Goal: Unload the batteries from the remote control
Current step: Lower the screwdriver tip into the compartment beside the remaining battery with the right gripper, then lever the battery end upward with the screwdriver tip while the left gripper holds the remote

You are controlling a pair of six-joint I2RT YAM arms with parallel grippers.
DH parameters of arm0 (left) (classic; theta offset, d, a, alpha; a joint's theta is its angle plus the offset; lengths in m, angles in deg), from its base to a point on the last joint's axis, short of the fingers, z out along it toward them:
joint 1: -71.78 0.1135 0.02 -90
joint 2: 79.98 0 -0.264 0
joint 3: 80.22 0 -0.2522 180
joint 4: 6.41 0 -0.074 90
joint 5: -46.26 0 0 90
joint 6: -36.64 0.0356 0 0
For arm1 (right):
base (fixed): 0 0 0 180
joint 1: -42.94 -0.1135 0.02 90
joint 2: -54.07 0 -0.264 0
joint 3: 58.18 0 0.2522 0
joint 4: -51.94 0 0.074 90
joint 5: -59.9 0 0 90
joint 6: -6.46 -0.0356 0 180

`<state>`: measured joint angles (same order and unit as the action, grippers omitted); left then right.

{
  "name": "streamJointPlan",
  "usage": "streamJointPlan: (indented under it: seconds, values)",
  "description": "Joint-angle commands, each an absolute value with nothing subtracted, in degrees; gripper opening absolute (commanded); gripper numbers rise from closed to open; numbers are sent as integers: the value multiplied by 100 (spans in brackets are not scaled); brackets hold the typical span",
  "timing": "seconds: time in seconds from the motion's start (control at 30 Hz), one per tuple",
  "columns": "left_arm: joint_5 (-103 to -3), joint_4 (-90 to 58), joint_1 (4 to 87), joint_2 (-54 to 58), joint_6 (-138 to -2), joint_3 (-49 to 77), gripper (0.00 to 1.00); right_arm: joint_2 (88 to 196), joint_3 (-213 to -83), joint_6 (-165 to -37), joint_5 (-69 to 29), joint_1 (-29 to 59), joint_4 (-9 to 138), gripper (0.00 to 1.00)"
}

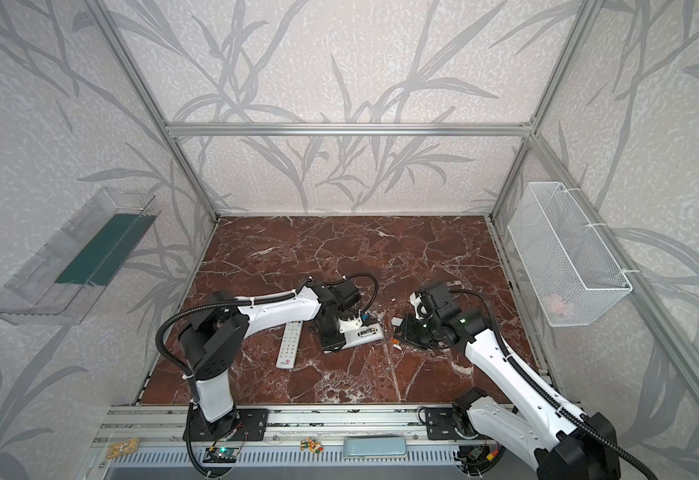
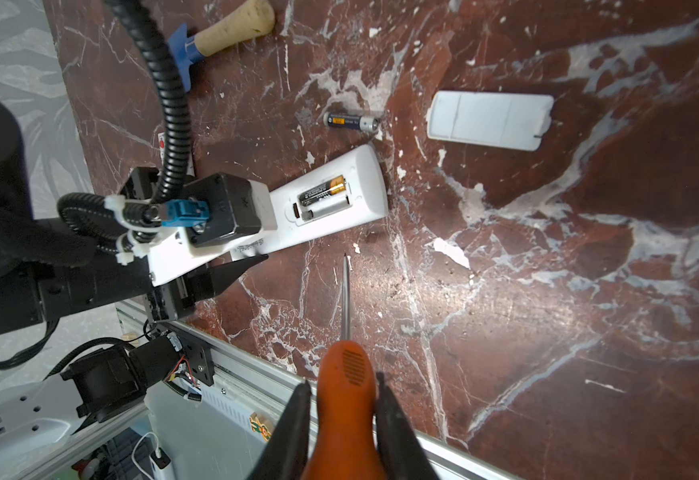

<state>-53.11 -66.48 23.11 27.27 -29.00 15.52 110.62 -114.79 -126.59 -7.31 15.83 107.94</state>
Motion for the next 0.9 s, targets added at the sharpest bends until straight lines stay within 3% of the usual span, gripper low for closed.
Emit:
streamJointPlan:
  seconds: [0.0,0.87]
  values:
    - [-5224,-6646,2274,2634,-2919,1602,0,10995,-11432,-13074,-584,1587,10415,0]
    - [-4950,-6599,2080,2526,-3171,1501,0,10818,-11119,-13708,-842,2036,10451,0]
